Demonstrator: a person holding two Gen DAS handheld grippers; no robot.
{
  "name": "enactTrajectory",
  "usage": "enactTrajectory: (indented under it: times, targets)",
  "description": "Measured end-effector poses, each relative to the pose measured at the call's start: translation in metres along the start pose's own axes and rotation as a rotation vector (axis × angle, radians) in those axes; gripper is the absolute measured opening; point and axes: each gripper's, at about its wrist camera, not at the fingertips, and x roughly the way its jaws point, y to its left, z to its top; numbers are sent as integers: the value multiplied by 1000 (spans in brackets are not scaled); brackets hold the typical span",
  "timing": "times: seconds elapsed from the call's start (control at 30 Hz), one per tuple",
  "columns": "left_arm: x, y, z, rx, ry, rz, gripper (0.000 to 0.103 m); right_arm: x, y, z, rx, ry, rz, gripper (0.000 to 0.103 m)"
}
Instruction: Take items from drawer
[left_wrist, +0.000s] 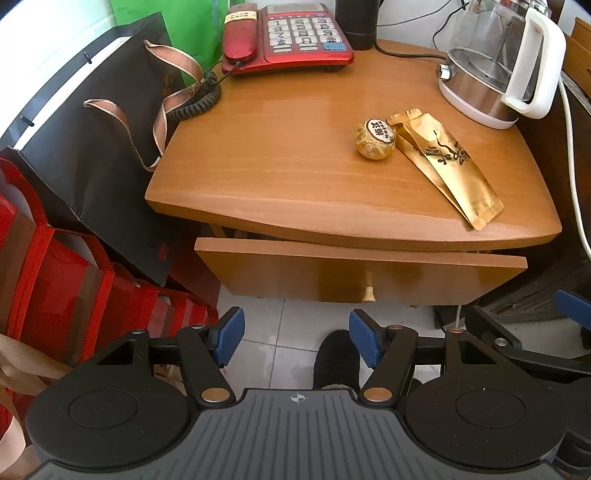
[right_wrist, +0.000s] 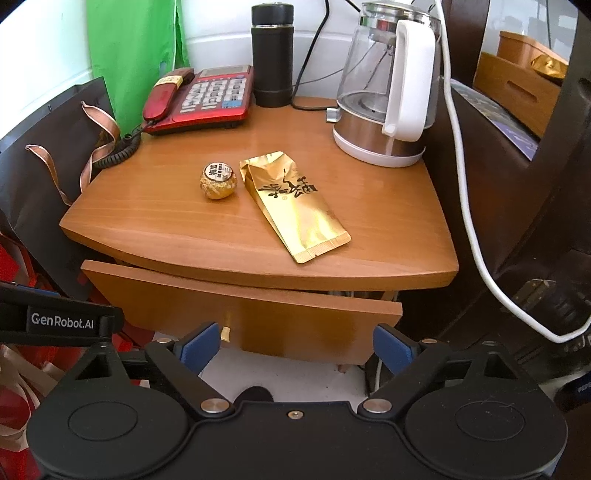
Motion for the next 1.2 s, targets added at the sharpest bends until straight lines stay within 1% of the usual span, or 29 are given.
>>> enactTrajectory:
  times: [0.5, 0.67, 0.7, 0.77, 0.9, 1.0, 1.2]
  targets:
    - [19, -5, 6, 3, 28, 2, 67, 15, 0, 5, -20, 23, -4, 85]
    - [30, -9, 7, 12, 49, -9, 67, 21, -6, 5, -19, 44, -13, 77]
    - [33, -10, 7, 13, 55, -13, 67, 22, -7, 5, -20, 48, -16, 73]
    - [39, -12, 7, 17, 67, -21, 66, 24, -10, 5, -21, 56, -21, 72]
    - [54, -17, 5, 37, 90, -51, 64, 29, -16, 6, -20, 73, -34, 71]
    - [68, -21, 4, 45, 115, -76, 60, 34, -22, 9, -20, 82, -37, 71]
    - [97, -28, 5, 46, 168, -120, 59, 44, -31, 15, -5, 114, -7, 71]
